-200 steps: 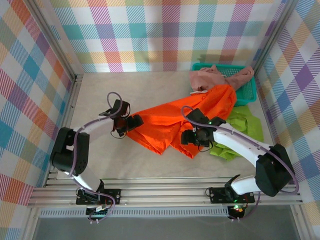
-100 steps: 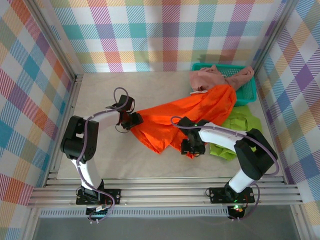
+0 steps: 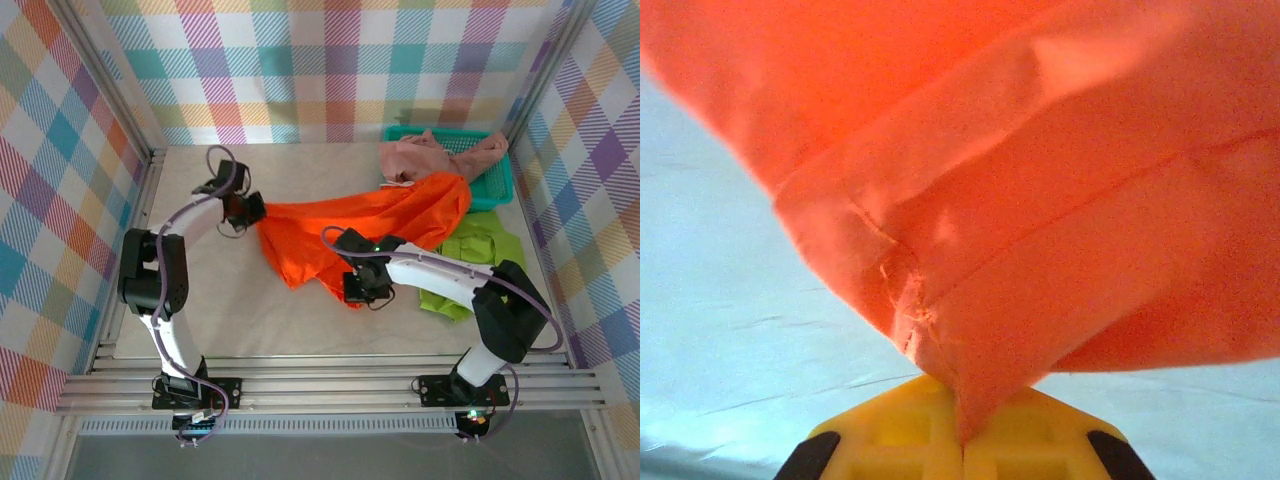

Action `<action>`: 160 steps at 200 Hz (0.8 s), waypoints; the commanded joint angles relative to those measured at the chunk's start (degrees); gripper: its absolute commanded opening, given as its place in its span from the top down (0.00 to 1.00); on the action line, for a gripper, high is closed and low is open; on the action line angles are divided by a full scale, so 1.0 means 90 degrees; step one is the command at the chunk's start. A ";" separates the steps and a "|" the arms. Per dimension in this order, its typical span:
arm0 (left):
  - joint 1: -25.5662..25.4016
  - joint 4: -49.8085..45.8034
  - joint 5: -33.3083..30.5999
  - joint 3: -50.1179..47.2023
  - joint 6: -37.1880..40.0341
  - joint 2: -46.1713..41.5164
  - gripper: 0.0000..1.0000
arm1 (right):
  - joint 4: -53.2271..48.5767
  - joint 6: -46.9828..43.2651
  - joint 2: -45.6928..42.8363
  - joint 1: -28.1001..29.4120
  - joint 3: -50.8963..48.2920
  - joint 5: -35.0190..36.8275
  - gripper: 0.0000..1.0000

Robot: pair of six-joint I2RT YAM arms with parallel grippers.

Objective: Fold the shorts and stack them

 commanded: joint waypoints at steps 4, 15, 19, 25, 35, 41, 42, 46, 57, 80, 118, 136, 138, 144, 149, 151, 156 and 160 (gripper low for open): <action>0.0455 -0.0717 0.0176 0.0959 0.0347 -0.0242 1.00 | -0.0121 0.0459 -0.0145 0.0688 0.0891 -0.0048 1.00; 0.0637 -0.0961 0.0171 0.1389 0.0478 -0.0186 1.00 | 0.0064 0.0600 0.0050 0.1008 0.1227 -0.0159 1.00; 0.0694 -0.1029 0.0166 0.1545 0.0527 -0.0156 1.00 | 0.0142 0.0659 0.0143 0.1121 0.1345 -0.0220 1.00; 0.0793 -0.1159 0.0155 0.1762 0.0602 -0.0092 1.00 | 0.0304 0.0754 0.0315 0.1268 0.1523 -0.0343 0.99; 0.0995 -0.1317 0.0168 0.2082 0.0681 0.0012 1.00 | 0.0707 0.0870 0.0673 0.1548 0.1788 -0.0627 0.94; 0.1114 -0.1368 0.0216 0.2244 0.0720 0.0071 1.00 | 0.0985 0.0955 0.0914 0.1672 0.1945 -0.0868 0.89; 0.1138 -0.1375 0.0228 0.2270 0.0722 0.0081 1.00 | 0.1023 0.0961 0.0953 0.1690 0.1968 -0.0888 0.89; 0.1221 -0.1405 0.0269 0.2368 0.0735 0.0120 1.00 | 0.1218 0.1055 0.1124 0.1757 0.2055 -0.1079 0.84; 0.1469 -0.1415 0.0497 0.2608 0.0758 0.0227 0.91 | 0.1758 0.1209 0.1545 0.1890 0.2315 -0.1646 0.68; 0.1892 -0.1388 0.0995 0.3085 0.0861 0.0347 0.57 | 0.2108 0.1348 0.1935 0.1918 0.2793 -0.2194 0.55; 0.1966 -0.1554 0.1323 0.2923 0.0914 -0.0364 0.16 | 0.1252 0.0609 0.0909 0.1365 0.2459 -0.0878 0.25; 0.1898 -0.1427 0.1373 0.2039 0.0621 -0.0998 0.11 | 0.0939 0.0264 0.0405 0.0631 0.2139 -0.0583 0.22; 0.1884 -0.1372 0.1407 0.1886 0.0579 -0.1092 0.11 | 0.0921 0.0225 0.0367 0.0535 0.2105 -0.0570 0.22; 0.1845 -0.1205 0.1497 0.1441 0.0471 -0.1333 0.10 | 0.0844 0.0111 0.0256 0.0258 0.2008 -0.0512 0.22; 0.1796 -0.1083 0.1543 0.1107 0.0383 -0.1520 0.09 | 0.0797 0.0016 0.0178 0.0034 0.1933 -0.0452 0.22; 0.1768 -0.1045 0.1549 0.0945 0.0341 -0.1621 0.09 | 0.0783 -0.0027 0.0147 -0.0053 0.1893 -0.0415 0.21; 0.1706 -0.0946 0.1565 0.0581 0.0235 -0.1833 0.08 | 0.0740 -0.0147 0.0098 -0.0292 0.1802 -0.0337 0.21; 0.1640 -0.0862 0.1568 0.0293 0.0149 -0.2003 0.08 | 0.0722 -0.0238 0.0068 -0.0465 0.1735 -0.0302 0.20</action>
